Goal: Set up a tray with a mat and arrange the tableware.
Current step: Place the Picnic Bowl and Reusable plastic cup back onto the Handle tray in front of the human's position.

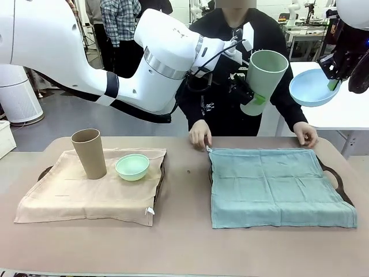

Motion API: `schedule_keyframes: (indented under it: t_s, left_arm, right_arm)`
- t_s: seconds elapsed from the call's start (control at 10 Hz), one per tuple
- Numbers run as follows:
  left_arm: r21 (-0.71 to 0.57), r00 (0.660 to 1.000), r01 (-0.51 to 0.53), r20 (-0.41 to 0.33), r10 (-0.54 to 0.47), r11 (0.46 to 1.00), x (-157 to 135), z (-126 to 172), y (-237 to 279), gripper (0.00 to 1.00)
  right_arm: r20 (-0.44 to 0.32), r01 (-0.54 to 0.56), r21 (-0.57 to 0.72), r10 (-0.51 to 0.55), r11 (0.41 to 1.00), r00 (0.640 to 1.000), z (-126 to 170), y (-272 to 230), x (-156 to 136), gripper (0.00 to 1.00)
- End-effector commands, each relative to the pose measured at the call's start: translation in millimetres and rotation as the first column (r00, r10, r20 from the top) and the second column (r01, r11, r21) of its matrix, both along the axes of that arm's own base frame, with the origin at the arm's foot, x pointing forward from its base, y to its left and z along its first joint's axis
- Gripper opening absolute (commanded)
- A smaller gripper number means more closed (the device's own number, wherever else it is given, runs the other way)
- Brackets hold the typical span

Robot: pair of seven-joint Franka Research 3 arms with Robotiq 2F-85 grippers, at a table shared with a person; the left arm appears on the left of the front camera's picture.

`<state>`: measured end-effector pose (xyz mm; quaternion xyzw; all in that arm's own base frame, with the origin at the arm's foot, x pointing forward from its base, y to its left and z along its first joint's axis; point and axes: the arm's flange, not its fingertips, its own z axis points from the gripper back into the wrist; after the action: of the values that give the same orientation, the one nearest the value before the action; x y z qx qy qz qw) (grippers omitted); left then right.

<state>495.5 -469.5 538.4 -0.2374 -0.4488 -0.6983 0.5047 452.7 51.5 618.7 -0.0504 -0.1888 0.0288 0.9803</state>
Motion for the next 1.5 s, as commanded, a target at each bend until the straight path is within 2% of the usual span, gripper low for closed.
schedule_keyframes:
  t_s: [0.0, 0.1, 0.2, 0.4, 0.5, 0.7, 0.8, 0.9, 1.1, 1.2, 1.4]
  left_arm:
    - [-0.006, 1.0, 0.013, 0.006, -0.013, 1.0, 1.5, 5.2, -0.6, 0.0]
    - [-0.006, 1.0, 0.013, 0.006, -0.013, 1.0, 1.5, 5.2, -0.6, 0.0]
    - [0.0, 1.0, 0.0, 0.0, 0.0, 1.0, 0.0, 0.0, 0.0, 0.84]
    - [-0.083, 0.997, 0.005, -0.078, -0.012, 0.997, 3.0, -44.6, 21.7, 0.84]
    - [-0.114, 0.989, -0.001, -0.148, -0.016, 0.994, 4.6, -74.6, 31.3, 0.84]
    - [-0.171, 0.965, -0.042, -0.263, -0.005, 0.984, 5.7, -116.3, 41.8, 0.84]
    - [-0.151, 0.953, -0.071, -0.301, 0.023, 0.986, 3.0, -119.7, 39.5, 0.84]
    - [-0.123, 0.975, -0.042, -0.22, 0.013, 0.992, 15.6, -104.0, 29.2, 0.84]
    - [-0.123, 0.975, -0.042, -0.22, 0.013, 0.992, 15.6, -104.0, 29.2, 0.84]
    - [-0.128, 0.965, -0.055, -0.262, 0.019, 0.99, 16.2, -120.0, 31.0, 0.84]
    - [-0.126, 0.967, -0.038, -0.256, 0.004, 0.991, 22.8, -147.2, 25.9, 0.84]
  right_arm:
    - [0.001, 0.002, 0.004, -0.002, 1.0, 1.0, -1.9, -0.9, 0.1, 0.0]
    - [0.001, 0.002, 0.004, -0.002, 1.0, 1.0, -1.9, -0.9, 0.1, 0.0]
    - [0.0, 0.0, 0.0, 0.0, 1.0, 1.0, 0.0, 0.0, 0.0, 0.04]
    - [-0.186, -0.008, 0.104, 0.027, 0.995, 0.982, -46.4, -28.1, 20.9, 0.04]
    - [-0.277, 0.011, 0.134, 0.027, 0.991, 0.961, -76.2, -40.5, 29.1, 0.04]
    - [-0.407, 0.043, 0.169, 0.03, 0.985, 0.913, -121.4, -55.1, 36.1, 0.04]
    - [-0.416, 0.075, 0.129, -0.015, 0.989, 0.909, -124.3, -53.7, 32.2, 0.04]
    - [-0.345, 0.028, 0.14, 0.023, 0.99, 0.938, -119.8, -52.6, 29.7, 0.04]
    - [-0.345, 0.028, 0.14, 0.023, 0.99, 0.938, -119.8, -52.6, 29.7, 0.04]
    - [-0.387, 0.041, 0.141, 0.017, 0.989, 0.922, -133.5, -56.9, 33.2, 0.04]
    - [-0.422, 0.033, 0.179, 0.046, 0.983, 0.905, -161.3, -53.0, 51.3, 0.04]
